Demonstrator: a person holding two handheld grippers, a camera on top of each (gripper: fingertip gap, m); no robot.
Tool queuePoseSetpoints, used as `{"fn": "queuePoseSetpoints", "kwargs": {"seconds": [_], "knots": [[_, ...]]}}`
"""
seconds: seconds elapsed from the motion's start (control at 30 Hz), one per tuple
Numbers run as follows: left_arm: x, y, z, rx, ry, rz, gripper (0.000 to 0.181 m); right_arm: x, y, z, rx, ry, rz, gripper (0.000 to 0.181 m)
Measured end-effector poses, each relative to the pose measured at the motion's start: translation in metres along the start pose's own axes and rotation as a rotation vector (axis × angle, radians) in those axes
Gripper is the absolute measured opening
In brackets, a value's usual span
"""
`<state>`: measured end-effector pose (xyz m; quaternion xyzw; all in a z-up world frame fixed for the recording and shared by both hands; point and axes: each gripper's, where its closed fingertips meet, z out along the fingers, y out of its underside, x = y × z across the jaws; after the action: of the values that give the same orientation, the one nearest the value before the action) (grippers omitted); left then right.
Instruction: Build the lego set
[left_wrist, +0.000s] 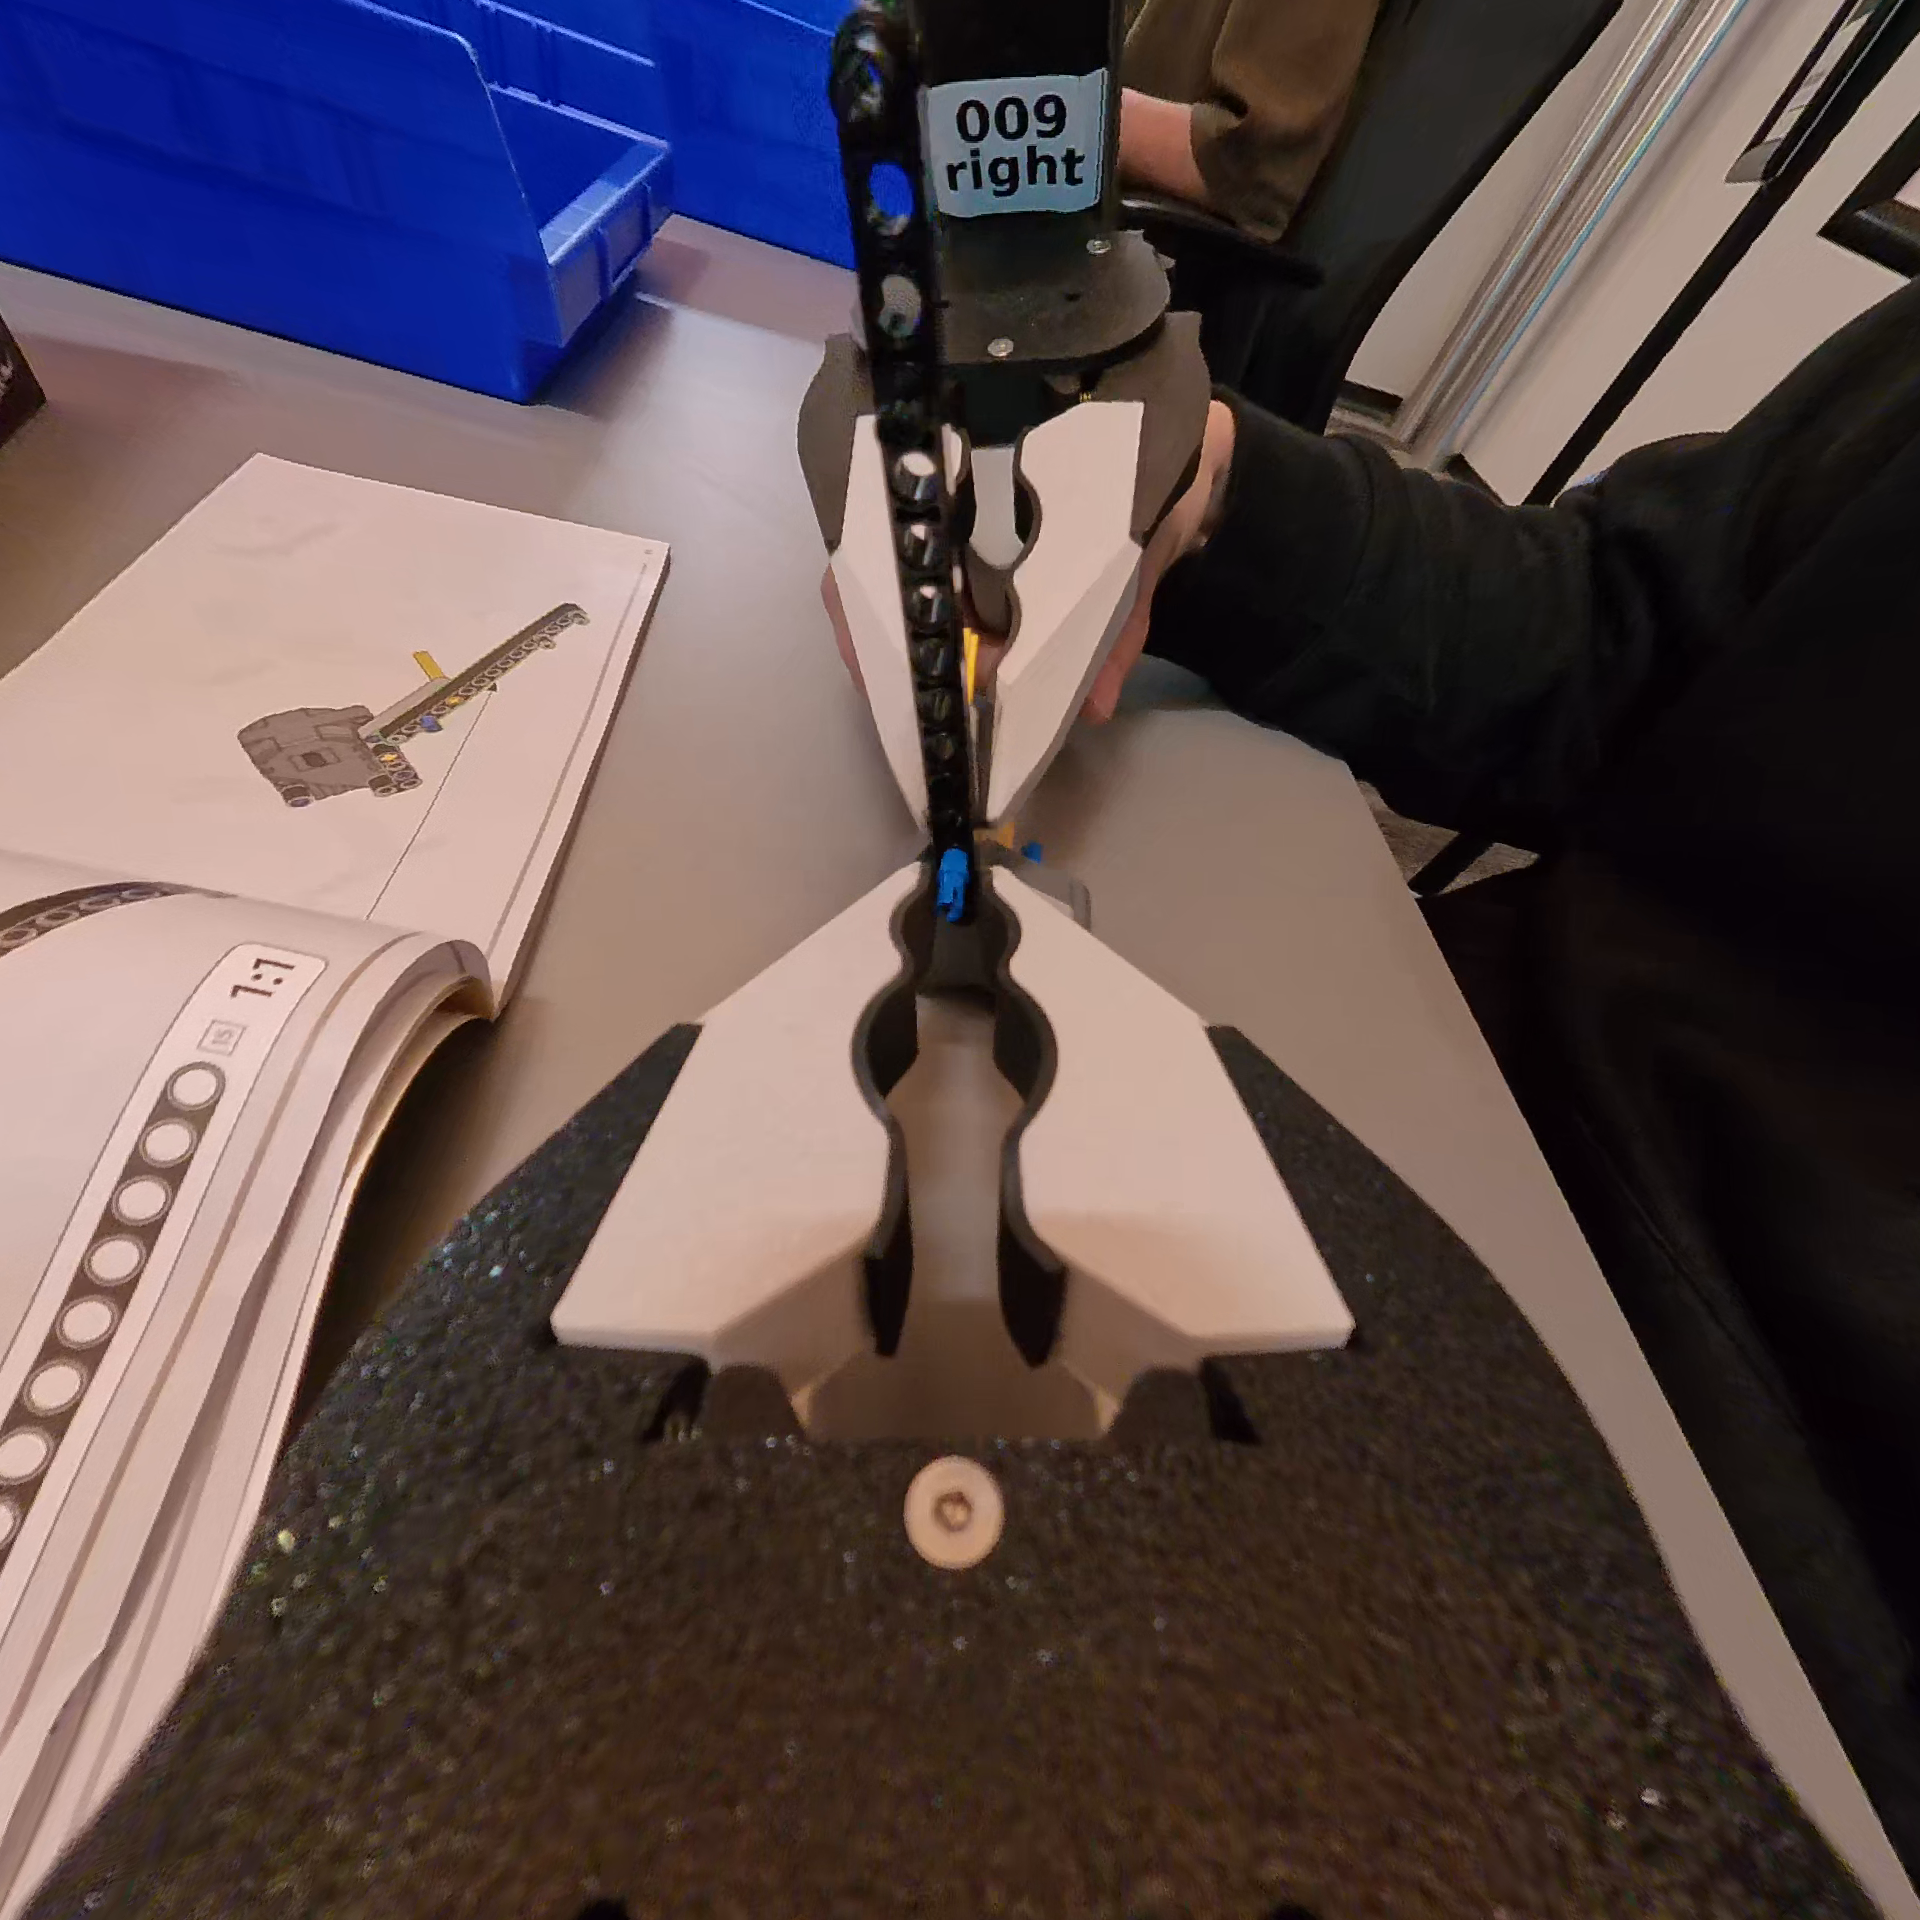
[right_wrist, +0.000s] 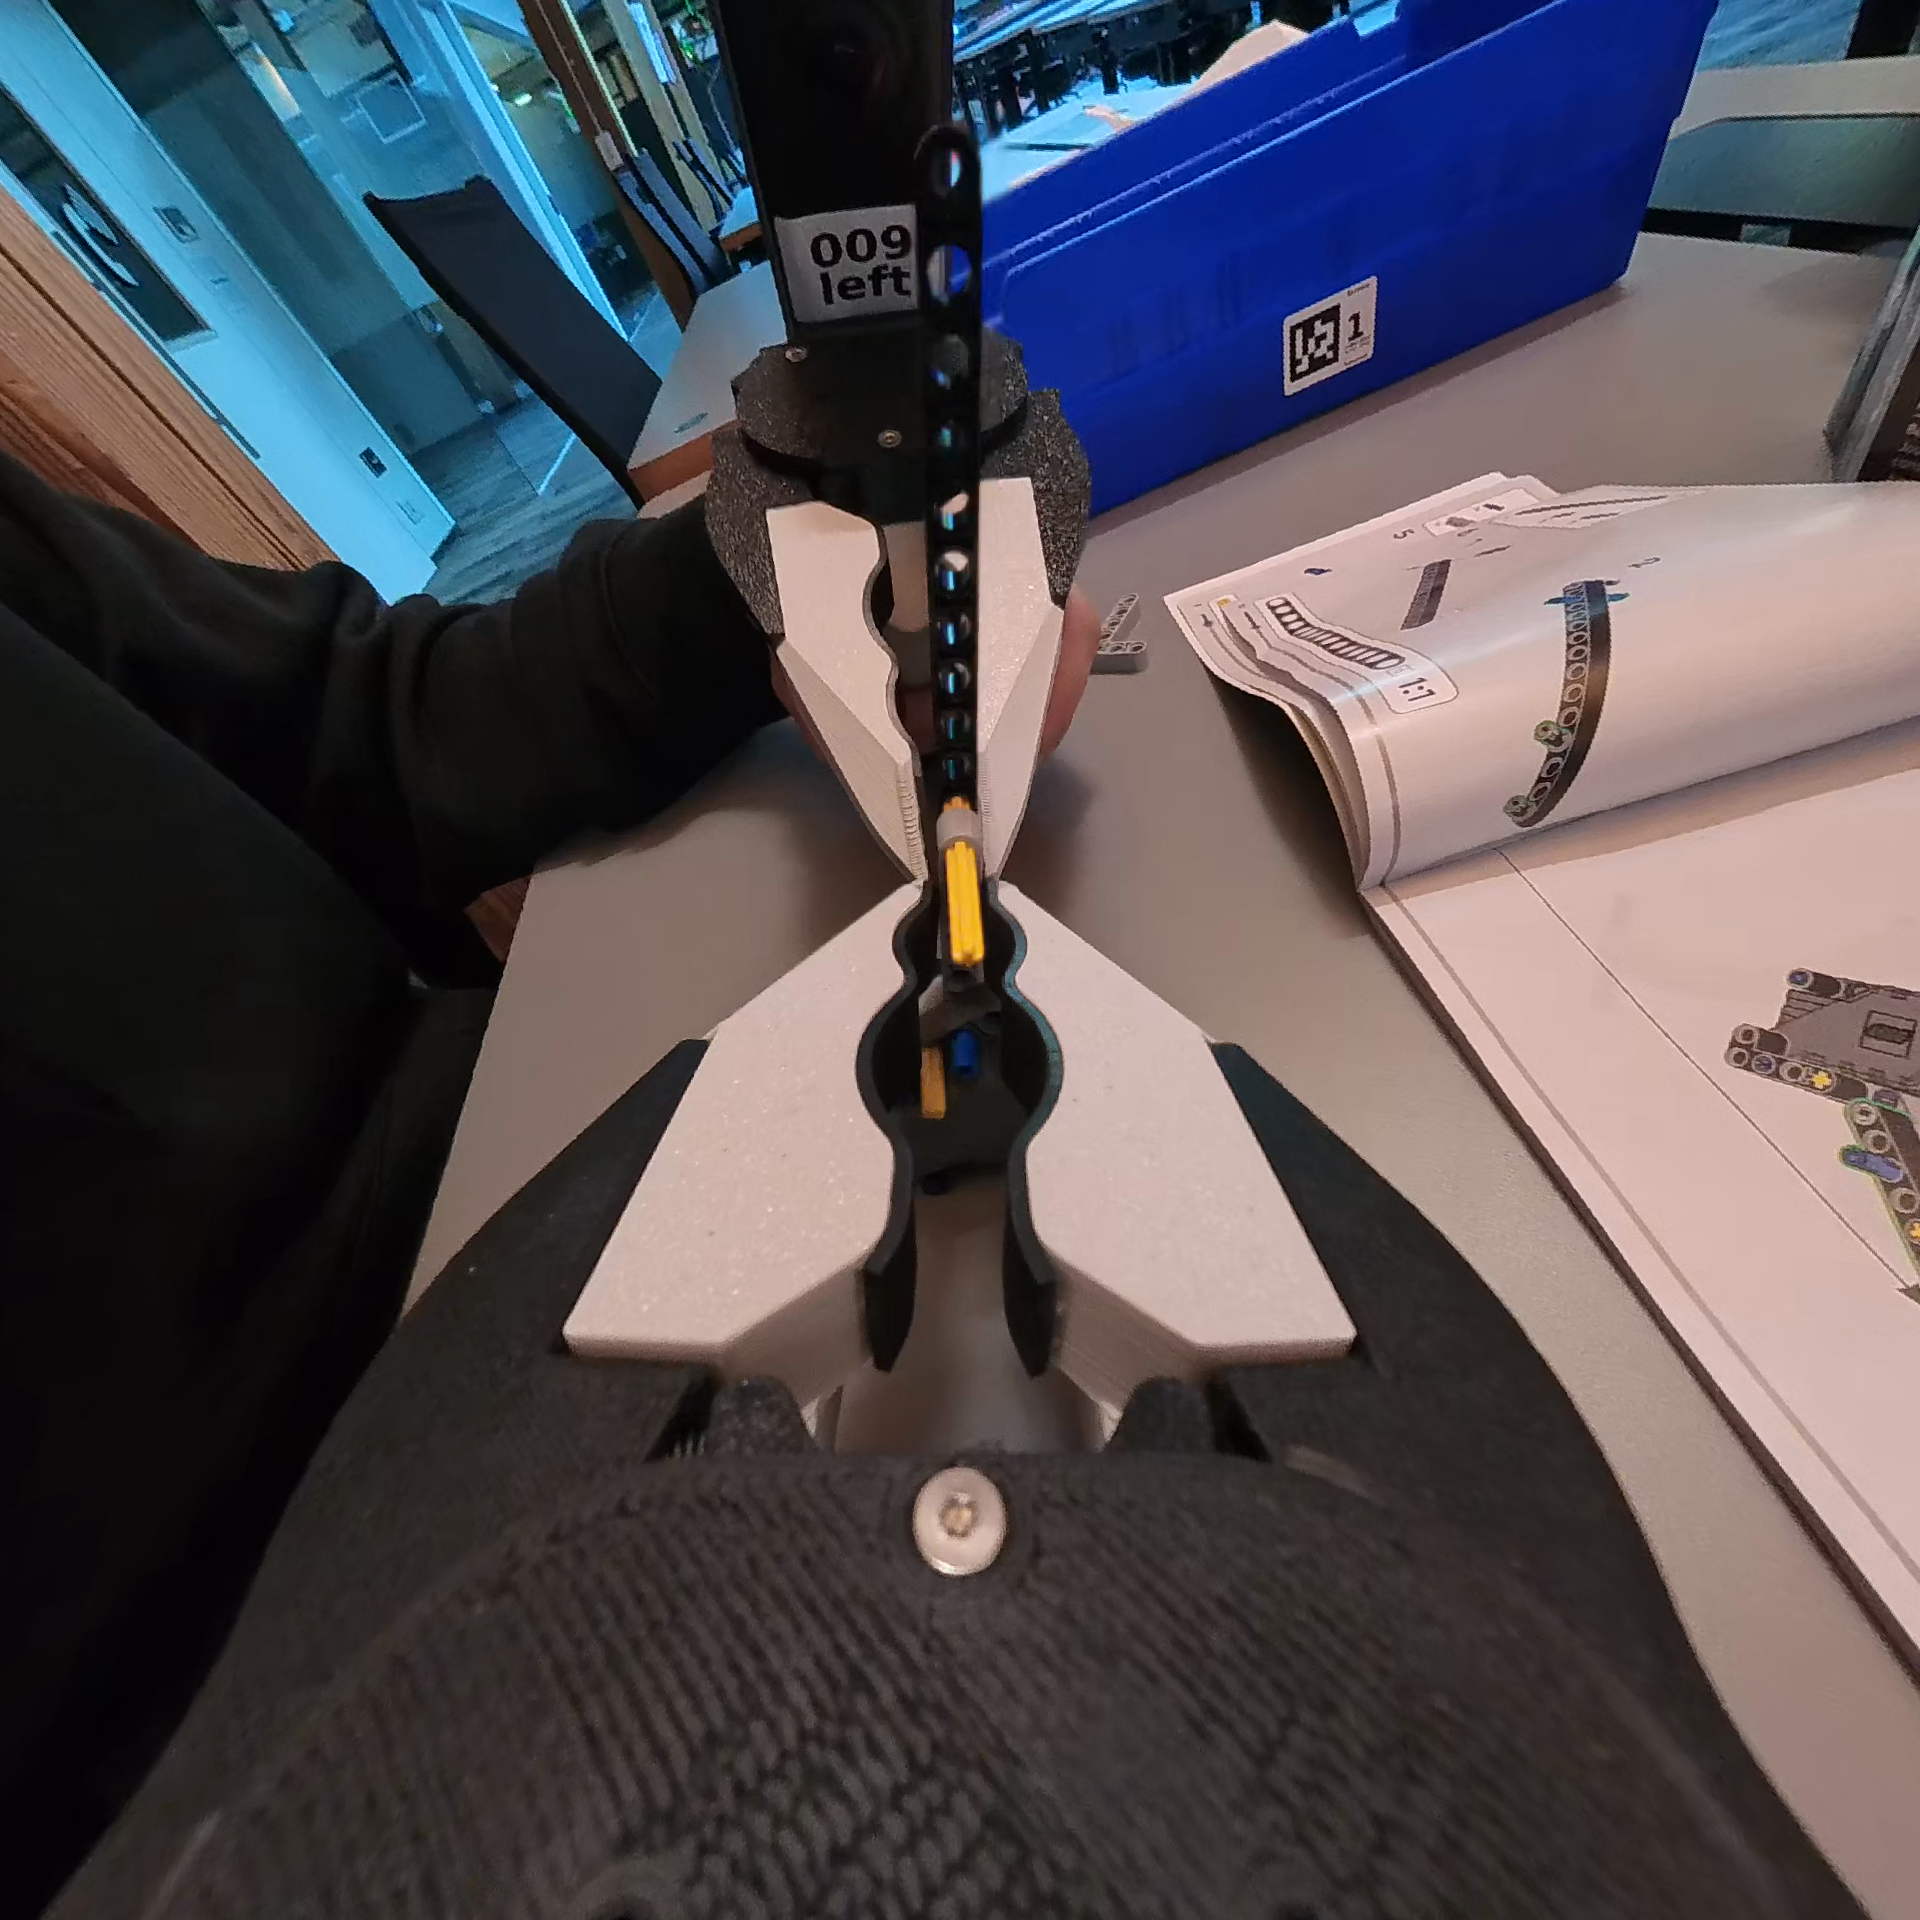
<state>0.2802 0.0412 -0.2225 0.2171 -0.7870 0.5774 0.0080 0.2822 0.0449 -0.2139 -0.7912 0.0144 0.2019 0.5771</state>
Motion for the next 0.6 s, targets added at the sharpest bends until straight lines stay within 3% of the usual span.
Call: {"fn": "queuePoseSetpoints", "kwargs": {"seconds": [0.6], "knots": [[-0.0002,-0.0004,0.0026,-0.008,-0.012,0.048,0.005,-0.0003,0.0042,-0.0041,-0.023,0.009,-0.028,0.006]]}}
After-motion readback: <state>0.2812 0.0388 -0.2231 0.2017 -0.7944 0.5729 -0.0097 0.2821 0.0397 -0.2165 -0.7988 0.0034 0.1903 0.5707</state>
